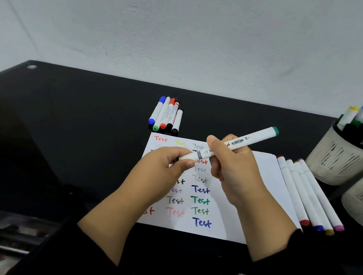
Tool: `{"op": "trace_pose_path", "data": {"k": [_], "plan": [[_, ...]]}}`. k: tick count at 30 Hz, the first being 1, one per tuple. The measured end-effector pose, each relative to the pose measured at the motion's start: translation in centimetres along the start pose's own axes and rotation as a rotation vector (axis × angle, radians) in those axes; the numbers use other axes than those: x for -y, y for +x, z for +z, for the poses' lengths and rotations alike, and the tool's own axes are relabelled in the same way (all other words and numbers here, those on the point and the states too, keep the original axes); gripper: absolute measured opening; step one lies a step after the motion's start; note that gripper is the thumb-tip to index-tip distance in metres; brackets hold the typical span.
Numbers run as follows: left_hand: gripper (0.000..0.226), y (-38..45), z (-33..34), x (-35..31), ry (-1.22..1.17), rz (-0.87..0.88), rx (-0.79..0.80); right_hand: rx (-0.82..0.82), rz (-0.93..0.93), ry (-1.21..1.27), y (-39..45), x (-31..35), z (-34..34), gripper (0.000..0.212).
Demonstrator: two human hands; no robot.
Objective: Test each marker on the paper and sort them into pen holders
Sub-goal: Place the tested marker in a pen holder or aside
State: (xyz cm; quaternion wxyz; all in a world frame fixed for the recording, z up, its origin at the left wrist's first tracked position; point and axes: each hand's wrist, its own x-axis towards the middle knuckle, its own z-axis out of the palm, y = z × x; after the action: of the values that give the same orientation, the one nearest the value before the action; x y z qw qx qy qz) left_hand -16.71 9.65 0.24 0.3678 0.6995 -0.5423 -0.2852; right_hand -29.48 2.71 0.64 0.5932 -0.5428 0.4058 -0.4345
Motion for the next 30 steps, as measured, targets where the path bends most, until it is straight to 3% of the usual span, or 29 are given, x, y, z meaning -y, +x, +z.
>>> {"op": "trace_pose_path", "data": {"k": [8, 17, 23, 27, 30], "plan": [[0.035, 0.0, 0.4, 0.4, 0.07, 0.015, -0.156, 0.002, 0.113, 0.076, 0.0, -0.5, 1.2, 0.032], [0.037, 0.2, -0.1, 0.3, 0.073, 0.021, -0.165, 0.023, 0.117, 0.062, -0.5, 0.1, 1.2, 0.027], [0.035, 0.0, -0.6, 0.5, 0.114, -0.006, -0.192, -0.114, 0.145, 0.179, -0.5, 0.5, -0.1, 0.02], [0.033, -0.3, -1.4, 0.8, 0.164, -0.038, -0.171, -0.283, 0.026, -0.066, -0.4, 0.2, -0.9, 0.024], [0.03, -0.6, -1.6, 0.9, 0.16, -0.046, -0.123, -0.195, -0.188, -0.421, -0.7, -0.1, -1.0, 0.024]]}}
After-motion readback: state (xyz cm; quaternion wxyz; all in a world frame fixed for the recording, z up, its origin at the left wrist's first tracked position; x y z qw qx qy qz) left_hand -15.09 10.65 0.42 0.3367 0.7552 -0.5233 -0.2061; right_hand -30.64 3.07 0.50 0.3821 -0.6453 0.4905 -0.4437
